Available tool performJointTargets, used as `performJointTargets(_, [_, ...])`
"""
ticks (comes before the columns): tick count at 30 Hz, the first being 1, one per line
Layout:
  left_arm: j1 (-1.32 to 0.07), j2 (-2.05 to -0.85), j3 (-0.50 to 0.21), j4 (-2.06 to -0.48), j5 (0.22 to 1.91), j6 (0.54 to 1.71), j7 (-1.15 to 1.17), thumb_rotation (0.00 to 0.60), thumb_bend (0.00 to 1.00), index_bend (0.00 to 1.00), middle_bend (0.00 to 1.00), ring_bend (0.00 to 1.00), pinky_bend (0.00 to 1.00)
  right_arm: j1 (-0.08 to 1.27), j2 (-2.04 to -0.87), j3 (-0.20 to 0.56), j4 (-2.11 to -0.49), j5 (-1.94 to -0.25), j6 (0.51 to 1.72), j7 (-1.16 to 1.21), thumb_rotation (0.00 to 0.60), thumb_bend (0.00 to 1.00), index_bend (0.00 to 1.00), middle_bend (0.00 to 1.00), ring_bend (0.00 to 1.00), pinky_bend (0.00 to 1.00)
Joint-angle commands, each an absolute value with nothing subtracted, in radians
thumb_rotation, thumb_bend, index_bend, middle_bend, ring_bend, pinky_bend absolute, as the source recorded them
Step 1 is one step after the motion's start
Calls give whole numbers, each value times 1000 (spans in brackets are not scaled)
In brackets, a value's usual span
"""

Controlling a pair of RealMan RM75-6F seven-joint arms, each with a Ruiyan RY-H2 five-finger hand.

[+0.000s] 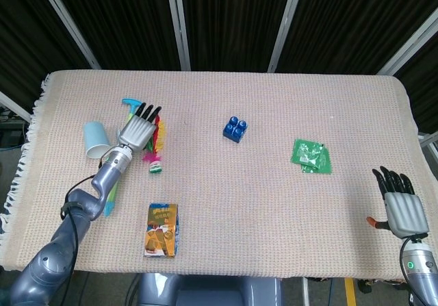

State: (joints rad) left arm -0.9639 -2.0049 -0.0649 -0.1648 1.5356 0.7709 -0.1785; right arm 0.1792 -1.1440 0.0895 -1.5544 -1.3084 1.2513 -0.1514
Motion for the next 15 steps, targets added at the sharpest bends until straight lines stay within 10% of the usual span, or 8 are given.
performJointTargets(1, [-958, -2002, -59, -166, 1538, 818, -209, 600, 445, 622, 0, 0, 0, 183, -1145, 89, -1554, -1303, 1244, -155, 600, 12, 0, 0, 0, 0])
performJointTargets(15, [-915, -1901, -16, -313, 1594, 1147, -242, 600, 456, 619, 0, 0, 0, 181, -1140, 80, -1571, -1317, 1259, -158, 600, 13, 0, 0, 0, 0])
